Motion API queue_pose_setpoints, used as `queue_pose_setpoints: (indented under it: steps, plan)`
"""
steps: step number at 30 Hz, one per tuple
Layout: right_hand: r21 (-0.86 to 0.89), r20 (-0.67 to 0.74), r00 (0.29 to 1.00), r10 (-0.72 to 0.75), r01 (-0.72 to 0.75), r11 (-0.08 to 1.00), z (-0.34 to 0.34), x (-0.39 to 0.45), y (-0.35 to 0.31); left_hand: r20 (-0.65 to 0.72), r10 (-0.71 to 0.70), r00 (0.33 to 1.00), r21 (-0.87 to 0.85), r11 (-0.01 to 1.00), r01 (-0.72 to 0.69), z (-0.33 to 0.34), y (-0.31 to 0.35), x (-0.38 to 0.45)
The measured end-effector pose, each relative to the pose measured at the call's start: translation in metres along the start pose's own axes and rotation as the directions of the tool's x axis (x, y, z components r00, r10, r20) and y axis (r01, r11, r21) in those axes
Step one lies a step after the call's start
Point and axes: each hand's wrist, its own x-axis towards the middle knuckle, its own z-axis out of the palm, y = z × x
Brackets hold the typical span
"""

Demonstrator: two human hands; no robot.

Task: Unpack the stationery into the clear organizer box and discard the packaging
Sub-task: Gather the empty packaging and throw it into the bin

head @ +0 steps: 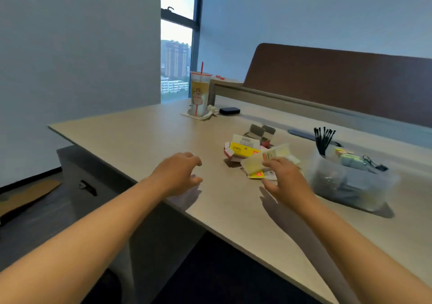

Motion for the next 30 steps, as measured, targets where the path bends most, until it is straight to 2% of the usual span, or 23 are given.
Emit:
queue_pose_setpoints:
  steps: [3, 5, 9, 16, 22, 27, 30]
  plan:
    - [-0.008, -0.070, 0.997, 0.037, -0.038, 0.999, -0.004, 0.016, 0.030, -0.012, 0.039, 0.999, -0.036, 0.999, -0.039, 0.012, 0.021, 0.029]
    - [-0.055, -0.065, 0.998, 0.020, -0.024, 0.998, -0.001, 0.029, 0.041, -0.008, 0.042, 0.999, -0.064, 0.997, -0.042, 0.017, 0.028, 0.045]
    - [-0.217, 0.000, 0.998, -0.059, 0.058, 0.974, 0.010, 0.058, 0.049, 0.013, 0.026, 1.000, -0.099, 0.995, -0.025, 0.023, 0.030, 0.068]
    - [-0.377, 0.104, 0.984, -0.144, 0.173, 0.910, 0.019, 0.089, 0.058, 0.011, -0.028, 1.000, -0.147, 0.989, 0.029, 0.029, 0.020, 0.092]
    - [-0.334, 0.154, 0.973, -0.174, 0.217, 0.917, 0.025, 0.096, 0.061, 0.009, -0.050, 0.999, -0.193, 0.980, 0.051, 0.031, 0.014, 0.104]
    - [-0.233, 0.094, 0.982, -0.167, 0.185, 0.955, 0.011, 0.097, 0.059, -0.020, -0.080, 0.997, -0.243, 0.967, 0.073, 0.028, 0.007, 0.103]
    - [-0.251, 0.022, 0.988, -0.154, 0.154, 0.956, 0.001, 0.095, 0.054, -0.029, -0.079, 0.996, -0.223, 0.972, 0.070, 0.025, 0.004, 0.106]
